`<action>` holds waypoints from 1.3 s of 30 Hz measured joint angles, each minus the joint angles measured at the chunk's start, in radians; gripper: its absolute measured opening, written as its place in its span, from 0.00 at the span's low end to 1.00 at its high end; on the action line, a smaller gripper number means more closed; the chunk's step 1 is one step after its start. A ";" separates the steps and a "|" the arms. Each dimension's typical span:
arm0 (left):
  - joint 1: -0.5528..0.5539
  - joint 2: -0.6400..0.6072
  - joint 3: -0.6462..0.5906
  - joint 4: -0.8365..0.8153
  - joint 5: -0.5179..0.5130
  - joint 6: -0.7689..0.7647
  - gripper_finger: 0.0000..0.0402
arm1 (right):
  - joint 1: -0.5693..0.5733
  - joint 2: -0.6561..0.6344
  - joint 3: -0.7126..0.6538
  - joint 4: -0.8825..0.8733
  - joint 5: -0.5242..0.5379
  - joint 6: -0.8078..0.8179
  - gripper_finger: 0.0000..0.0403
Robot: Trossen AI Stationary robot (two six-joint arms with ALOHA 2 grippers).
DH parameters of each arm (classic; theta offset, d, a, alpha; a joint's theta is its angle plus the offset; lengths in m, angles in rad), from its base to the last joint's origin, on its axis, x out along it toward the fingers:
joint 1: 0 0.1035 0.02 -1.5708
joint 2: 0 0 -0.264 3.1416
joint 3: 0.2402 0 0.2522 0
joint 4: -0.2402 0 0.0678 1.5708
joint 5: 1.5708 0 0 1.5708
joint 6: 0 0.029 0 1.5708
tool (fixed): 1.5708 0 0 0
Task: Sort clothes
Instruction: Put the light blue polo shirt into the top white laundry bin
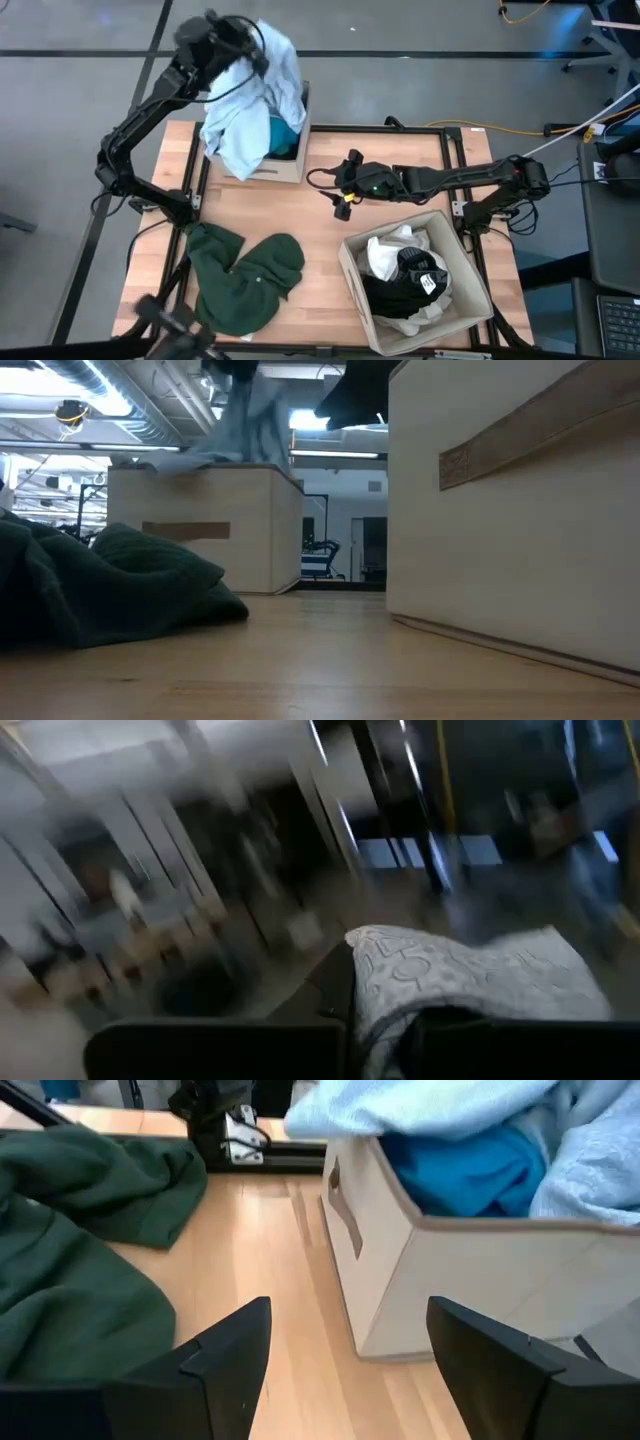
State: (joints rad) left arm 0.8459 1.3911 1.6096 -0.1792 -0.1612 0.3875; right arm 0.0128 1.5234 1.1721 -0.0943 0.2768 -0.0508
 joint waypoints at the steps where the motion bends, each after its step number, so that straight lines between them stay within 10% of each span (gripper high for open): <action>1: -0.003 0.000 0.000 -0.096 0.000 -0.016 0.03 | 0.000 0.000 -0.005 -0.001 0.000 0.001 0.67; 9: -0.008 0.017 -0.053 -0.669 0.001 -0.188 0.01 | 0.000 0.000 -0.043 0.020 0.000 0.001 0.67; 22: -0.006 0.216 -0.499 -0.447 0.001 -0.316 0.01 | 0.001 0.000 -0.044 0.020 -0.001 0.020 0.67; 39: -0.005 0.230 -0.463 -0.463 0.049 -0.335 0.25 | 0.001 0.000 -0.044 0.012 -0.004 0.020 0.67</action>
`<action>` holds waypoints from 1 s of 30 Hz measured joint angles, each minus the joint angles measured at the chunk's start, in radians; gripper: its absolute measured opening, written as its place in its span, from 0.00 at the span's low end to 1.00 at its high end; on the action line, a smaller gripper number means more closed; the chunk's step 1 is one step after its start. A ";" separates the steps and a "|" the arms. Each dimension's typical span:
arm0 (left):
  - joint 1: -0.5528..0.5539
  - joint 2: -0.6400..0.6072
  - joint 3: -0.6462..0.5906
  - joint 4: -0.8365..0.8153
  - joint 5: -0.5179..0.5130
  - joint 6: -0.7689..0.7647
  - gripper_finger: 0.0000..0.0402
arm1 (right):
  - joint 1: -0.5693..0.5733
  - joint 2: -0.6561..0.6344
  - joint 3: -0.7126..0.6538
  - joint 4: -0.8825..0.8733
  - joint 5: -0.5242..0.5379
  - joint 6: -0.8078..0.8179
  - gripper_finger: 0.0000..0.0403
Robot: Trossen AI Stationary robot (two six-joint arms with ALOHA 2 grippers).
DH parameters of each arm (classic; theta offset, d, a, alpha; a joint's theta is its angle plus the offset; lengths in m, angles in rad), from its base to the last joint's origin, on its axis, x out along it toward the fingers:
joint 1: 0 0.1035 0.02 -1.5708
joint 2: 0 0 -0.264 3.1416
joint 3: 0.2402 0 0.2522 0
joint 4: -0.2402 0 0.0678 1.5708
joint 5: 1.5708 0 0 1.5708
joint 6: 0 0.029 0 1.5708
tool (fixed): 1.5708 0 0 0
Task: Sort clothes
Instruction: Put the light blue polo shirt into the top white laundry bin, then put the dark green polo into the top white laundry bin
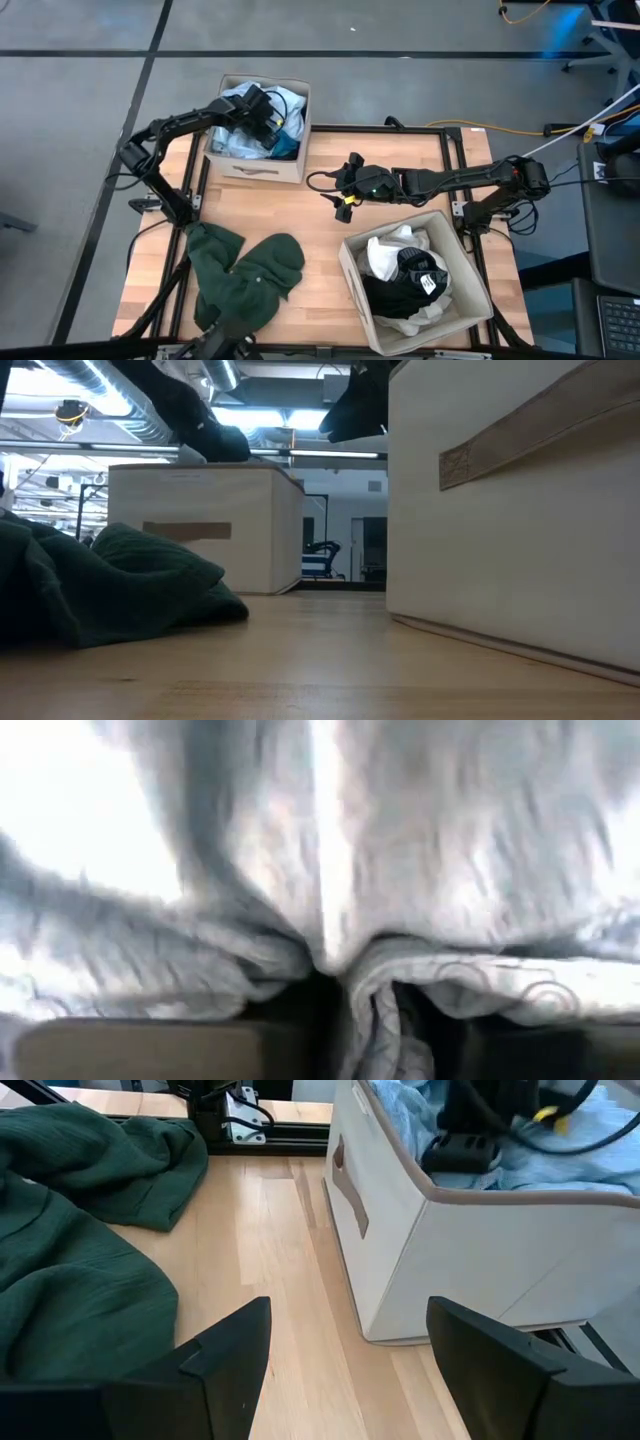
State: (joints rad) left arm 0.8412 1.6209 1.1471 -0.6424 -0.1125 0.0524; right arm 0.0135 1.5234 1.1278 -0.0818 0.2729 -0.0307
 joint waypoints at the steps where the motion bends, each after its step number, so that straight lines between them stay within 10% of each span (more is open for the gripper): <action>1: -0.001 -0.010 0.008 -0.010 0.003 -0.001 0.28 | 0.000 0.000 0.000 0.000 -0.002 0.000 0.67; 17: -0.085 -0.352 0.188 -0.132 0.020 -0.070 0.51 | 0.000 0.000 0.000 -0.014 -0.004 0.002 0.67; 30: -0.614 -0.539 0.162 -0.184 0.034 -0.225 0.51 | 0.000 0.000 0.000 -0.054 -0.005 0.004 0.67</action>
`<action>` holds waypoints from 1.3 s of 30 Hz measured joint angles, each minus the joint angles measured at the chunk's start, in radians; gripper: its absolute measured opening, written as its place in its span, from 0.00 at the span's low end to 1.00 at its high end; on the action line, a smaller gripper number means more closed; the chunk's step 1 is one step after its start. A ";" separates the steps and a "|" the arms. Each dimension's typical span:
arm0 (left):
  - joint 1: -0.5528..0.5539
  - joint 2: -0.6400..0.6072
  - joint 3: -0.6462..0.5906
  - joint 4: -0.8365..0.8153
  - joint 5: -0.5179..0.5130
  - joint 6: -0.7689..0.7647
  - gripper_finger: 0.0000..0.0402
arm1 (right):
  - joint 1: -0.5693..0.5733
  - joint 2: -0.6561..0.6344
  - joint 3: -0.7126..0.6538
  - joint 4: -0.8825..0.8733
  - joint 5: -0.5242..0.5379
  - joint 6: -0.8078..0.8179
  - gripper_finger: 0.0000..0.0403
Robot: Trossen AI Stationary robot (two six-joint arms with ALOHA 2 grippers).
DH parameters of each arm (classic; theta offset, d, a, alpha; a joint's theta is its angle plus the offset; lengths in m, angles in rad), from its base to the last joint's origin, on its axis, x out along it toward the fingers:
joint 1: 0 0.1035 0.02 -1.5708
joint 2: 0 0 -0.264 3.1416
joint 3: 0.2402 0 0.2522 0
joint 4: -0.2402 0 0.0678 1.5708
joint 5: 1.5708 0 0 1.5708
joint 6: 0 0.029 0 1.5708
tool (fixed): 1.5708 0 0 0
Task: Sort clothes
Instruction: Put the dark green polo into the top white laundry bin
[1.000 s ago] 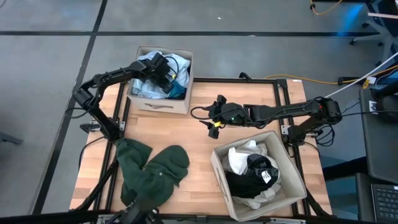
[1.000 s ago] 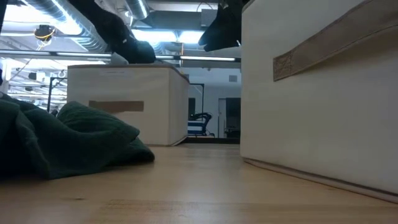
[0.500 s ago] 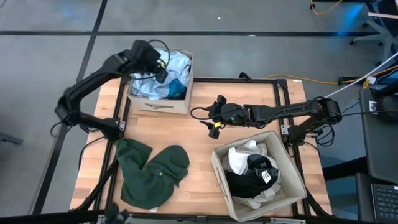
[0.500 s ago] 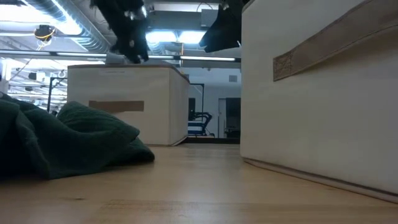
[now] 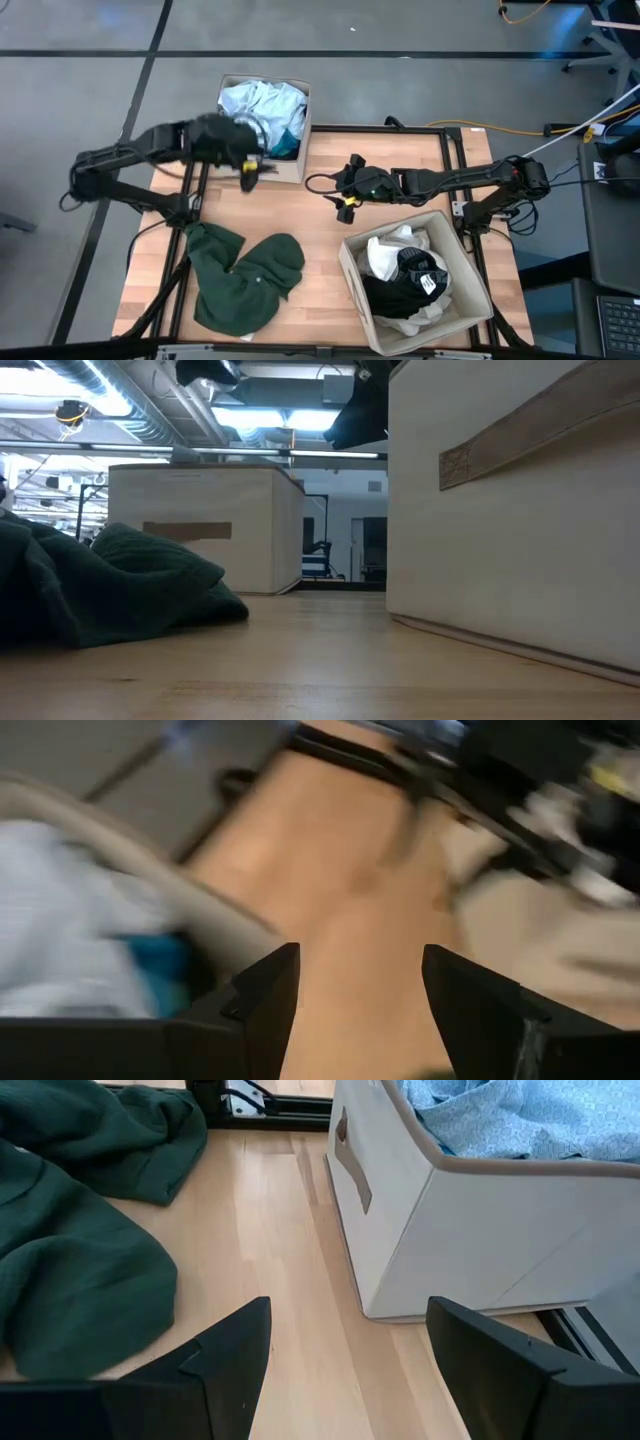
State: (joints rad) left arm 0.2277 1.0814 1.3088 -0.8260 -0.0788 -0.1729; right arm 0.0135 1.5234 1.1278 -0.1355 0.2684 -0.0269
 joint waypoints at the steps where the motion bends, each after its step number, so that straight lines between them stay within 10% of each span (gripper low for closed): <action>1: -0.048 0.001 -0.009 0.000 0.000 -0.019 0.51 | 0.000 0.000 0.000 -0.004 0.000 0.000 0.67; 20: -0.850 0.005 -0.443 0.256 -0.201 -0.666 0.51 | 0.000 0.000 0.000 -0.055 -0.001 0.028 0.67; 39: -1.066 0.385 -0.461 0.360 -0.204 -1.046 0.51 | 0.000 0.009 0.000 -0.050 -0.021 0.053 0.67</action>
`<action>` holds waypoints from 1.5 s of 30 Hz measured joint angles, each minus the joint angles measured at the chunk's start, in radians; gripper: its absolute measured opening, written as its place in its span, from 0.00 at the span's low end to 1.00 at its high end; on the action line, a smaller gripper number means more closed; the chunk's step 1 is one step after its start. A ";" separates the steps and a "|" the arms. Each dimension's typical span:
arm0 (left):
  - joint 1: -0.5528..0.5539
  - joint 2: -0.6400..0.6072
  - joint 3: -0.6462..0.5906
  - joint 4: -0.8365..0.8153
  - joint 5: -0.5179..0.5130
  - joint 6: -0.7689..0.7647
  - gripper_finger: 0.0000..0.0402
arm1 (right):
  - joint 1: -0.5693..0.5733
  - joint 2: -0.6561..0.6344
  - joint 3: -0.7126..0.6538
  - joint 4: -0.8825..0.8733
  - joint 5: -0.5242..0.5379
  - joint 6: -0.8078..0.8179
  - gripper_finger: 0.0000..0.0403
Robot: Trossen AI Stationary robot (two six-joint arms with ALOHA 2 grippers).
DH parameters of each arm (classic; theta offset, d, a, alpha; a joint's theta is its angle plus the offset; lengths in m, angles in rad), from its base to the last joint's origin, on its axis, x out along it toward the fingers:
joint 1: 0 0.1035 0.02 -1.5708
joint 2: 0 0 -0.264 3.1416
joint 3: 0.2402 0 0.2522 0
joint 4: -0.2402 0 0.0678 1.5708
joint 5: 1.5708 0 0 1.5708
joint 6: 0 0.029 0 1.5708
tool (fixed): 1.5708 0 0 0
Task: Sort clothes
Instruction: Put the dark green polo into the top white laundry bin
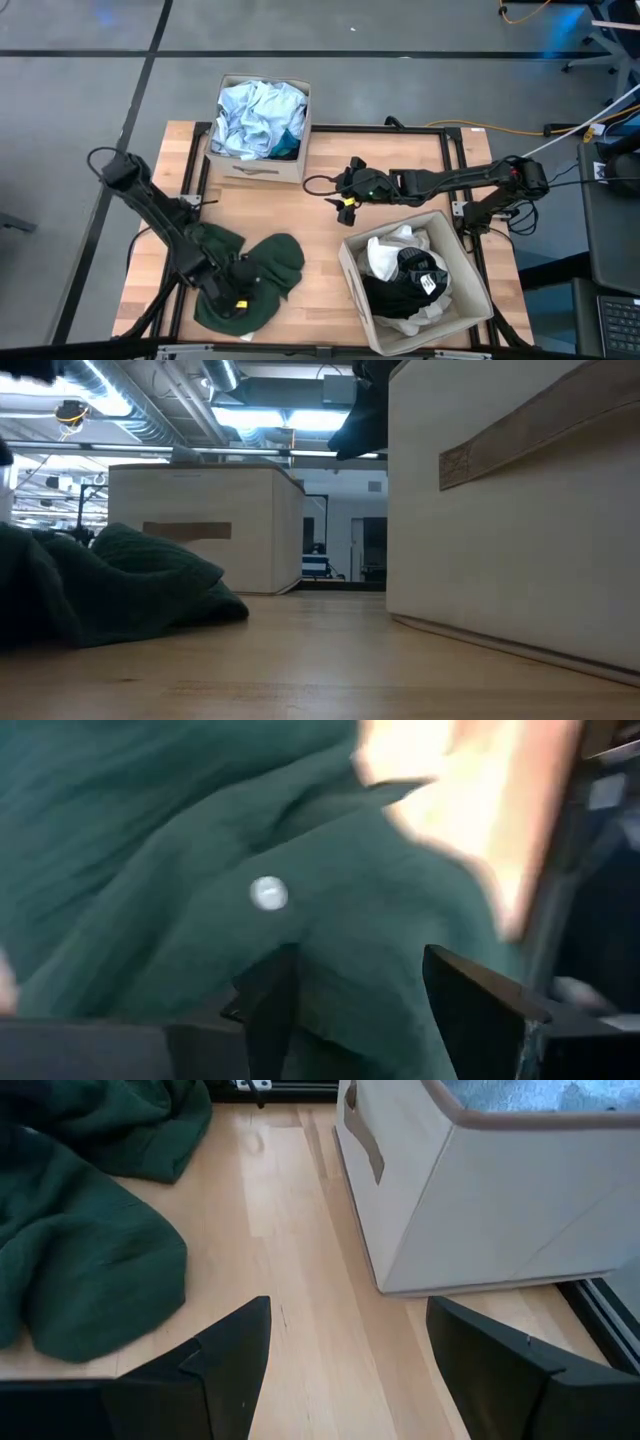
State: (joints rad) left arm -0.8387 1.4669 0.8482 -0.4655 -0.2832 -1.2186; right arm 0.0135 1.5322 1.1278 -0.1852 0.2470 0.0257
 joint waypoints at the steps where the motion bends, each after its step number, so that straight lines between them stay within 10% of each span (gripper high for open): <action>1: 0.000 0.017 0.000 -0.017 0.000 -0.006 0.51 | 0.000 0.005 0.000 0.002 0.000 0.000 0.67; 26: 0.022 0.258 -0.002 0.105 0.111 0.055 0.50 | 0.000 0.097 0.001 0.004 0.003 -0.008 0.67; 38: 0.024 0.252 -0.036 0.115 0.097 0.102 0.05 | -0.001 0.097 0.000 0.004 0.003 -0.012 0.67; 45: 0.023 0.160 -0.052 0.088 0.059 0.112 0.04 | -0.001 0.097 0.000 0.004 0.003 -0.008 0.67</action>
State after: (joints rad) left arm -0.8162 1.6266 0.7967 -0.3774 -0.2238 -1.1068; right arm 0.0128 1.6296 1.1282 -0.1814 0.2501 0.0177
